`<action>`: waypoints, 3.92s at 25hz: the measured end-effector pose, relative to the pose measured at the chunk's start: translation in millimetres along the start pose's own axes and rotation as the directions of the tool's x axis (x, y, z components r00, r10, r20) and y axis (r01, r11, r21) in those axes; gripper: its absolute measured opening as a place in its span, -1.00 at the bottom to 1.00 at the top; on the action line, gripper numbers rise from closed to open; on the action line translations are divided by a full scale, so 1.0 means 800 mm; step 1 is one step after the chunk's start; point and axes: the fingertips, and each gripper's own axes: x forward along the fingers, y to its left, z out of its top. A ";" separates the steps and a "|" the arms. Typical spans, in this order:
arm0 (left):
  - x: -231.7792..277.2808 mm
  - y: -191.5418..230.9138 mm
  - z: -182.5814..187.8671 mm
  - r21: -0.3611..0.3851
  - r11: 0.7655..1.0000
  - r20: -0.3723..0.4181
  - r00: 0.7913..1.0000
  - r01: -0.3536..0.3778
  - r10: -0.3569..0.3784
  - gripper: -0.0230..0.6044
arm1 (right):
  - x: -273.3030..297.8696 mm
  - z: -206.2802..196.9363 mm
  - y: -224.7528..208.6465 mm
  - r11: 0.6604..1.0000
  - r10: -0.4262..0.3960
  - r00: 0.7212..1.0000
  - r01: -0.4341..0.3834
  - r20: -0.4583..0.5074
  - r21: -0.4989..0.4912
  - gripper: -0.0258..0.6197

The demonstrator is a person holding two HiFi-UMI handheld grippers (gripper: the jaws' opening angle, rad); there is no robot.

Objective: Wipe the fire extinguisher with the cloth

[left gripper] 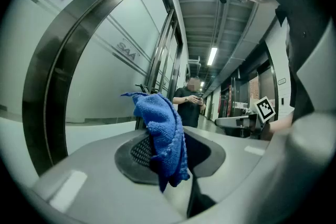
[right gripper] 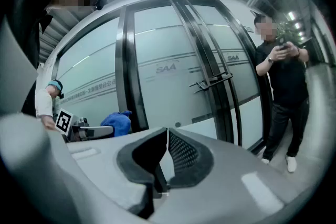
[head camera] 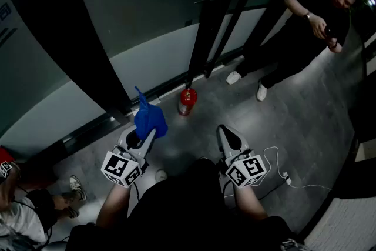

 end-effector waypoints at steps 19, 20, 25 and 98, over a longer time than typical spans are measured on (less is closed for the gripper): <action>0.283 0.038 -0.012 0.059 0.985 0.017 0.987 -0.162 0.161 -0.59 | 0.179 0.042 -0.251 0.975 0.202 0.976 -0.208 -0.088 -0.078 -0.89; 0.293 0.040 -0.012 0.058 0.985 0.007 0.987 -0.162 0.162 -0.59 | 0.187 0.043 -0.257 0.973 0.209 0.974 -0.216 -0.092 -0.078 -0.89; 0.321 0.042 -0.033 0.022 0.991 -0.058 0.989 -0.133 0.134 -0.59 | 0.205 0.035 -0.270 0.975 0.206 0.971 -0.214 -0.117 -0.056 -0.89; 0.492 0.194 -0.803 0.559 0.607 -0.744 0.665 0.565 0.066 -0.61 | 0.422 -0.613 -0.487 0.967 -0.019 0.991 -0.016 -0.133 -0.254 -0.89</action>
